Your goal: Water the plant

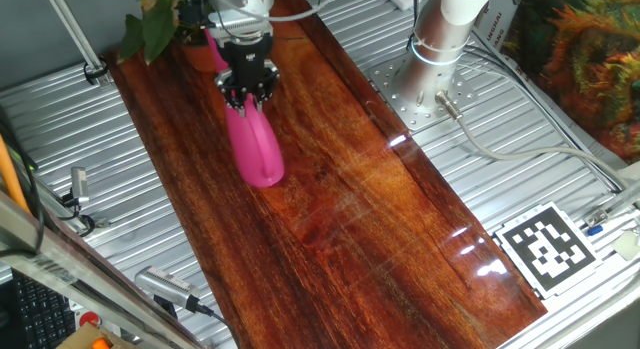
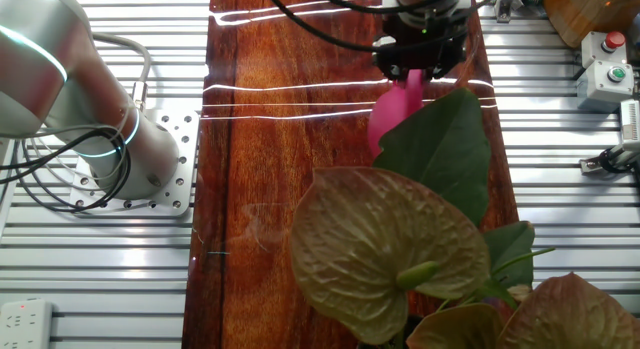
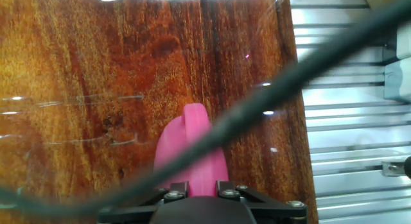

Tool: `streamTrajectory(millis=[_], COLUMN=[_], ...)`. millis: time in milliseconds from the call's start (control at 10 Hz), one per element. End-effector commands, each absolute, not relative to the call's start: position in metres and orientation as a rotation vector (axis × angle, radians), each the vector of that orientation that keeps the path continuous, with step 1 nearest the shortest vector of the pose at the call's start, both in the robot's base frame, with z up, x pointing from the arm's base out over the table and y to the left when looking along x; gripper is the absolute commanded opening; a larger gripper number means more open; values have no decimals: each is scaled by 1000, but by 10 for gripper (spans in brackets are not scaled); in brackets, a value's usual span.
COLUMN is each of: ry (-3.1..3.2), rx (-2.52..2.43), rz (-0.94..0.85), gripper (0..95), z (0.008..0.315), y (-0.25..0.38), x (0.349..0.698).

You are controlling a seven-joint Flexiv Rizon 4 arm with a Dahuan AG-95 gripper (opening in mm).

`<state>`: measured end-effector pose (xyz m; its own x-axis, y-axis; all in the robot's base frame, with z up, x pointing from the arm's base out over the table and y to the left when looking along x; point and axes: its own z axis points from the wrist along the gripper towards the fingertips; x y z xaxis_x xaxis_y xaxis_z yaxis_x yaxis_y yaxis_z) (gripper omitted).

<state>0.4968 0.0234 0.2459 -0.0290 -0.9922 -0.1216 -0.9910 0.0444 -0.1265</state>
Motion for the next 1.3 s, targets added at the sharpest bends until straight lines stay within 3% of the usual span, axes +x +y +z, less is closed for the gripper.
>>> streamTrajectory(millis=[100,1100,1300], ry=[2139,2118,2114], rx=[-2074,-2059,-2061], rz=[-17,14,19], gripper=[0,0,0], z=[267,268,280], y=[23,20,20], x=[494,494,494])
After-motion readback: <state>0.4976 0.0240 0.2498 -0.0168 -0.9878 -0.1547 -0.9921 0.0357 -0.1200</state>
